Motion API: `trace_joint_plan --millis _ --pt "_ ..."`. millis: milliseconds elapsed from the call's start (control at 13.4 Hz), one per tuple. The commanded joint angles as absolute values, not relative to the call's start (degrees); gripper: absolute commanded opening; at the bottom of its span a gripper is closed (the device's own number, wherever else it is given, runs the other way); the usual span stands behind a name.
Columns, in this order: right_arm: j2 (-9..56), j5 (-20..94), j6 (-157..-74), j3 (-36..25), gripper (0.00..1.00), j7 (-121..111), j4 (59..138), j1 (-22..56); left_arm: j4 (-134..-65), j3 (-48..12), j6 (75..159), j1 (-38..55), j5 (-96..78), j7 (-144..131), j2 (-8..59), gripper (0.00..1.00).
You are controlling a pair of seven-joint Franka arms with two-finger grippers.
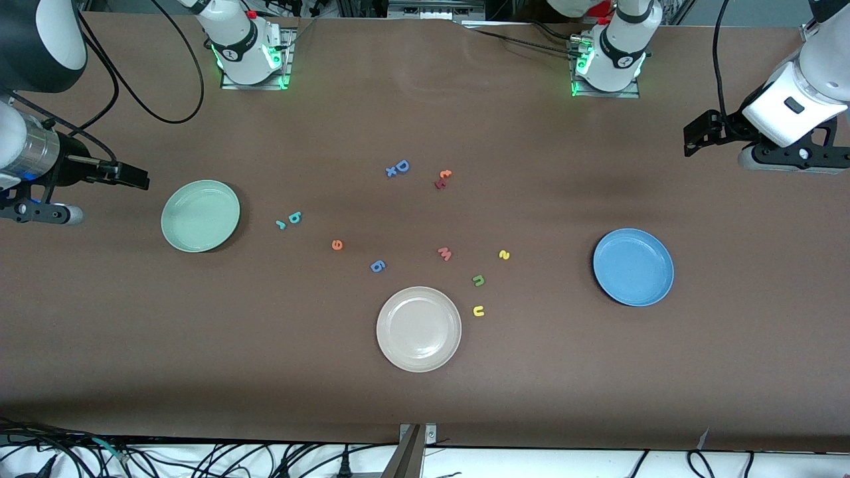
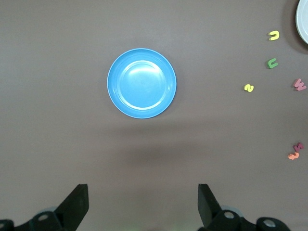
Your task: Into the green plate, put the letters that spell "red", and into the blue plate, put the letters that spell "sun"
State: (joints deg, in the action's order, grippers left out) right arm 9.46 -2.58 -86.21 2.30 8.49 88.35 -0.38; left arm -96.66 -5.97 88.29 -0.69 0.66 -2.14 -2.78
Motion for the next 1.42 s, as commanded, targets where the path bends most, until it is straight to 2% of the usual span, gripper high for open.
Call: trace_joint_plan --millis 0,1341 --pt "8.3 -1.5 -85.6 2.3 1.0 7.8 88.9 -0.4 -97.1 -5.8 88.2 -0.4 1.0 -1.2 -3.7 1.0" --pt "8.3 -1.5 -85.7 3.8 1.0 8.3 89.0 -0.3 -97.1 -5.8 88.2 -0.4 1.0 -1.2 -3.7 1.0"
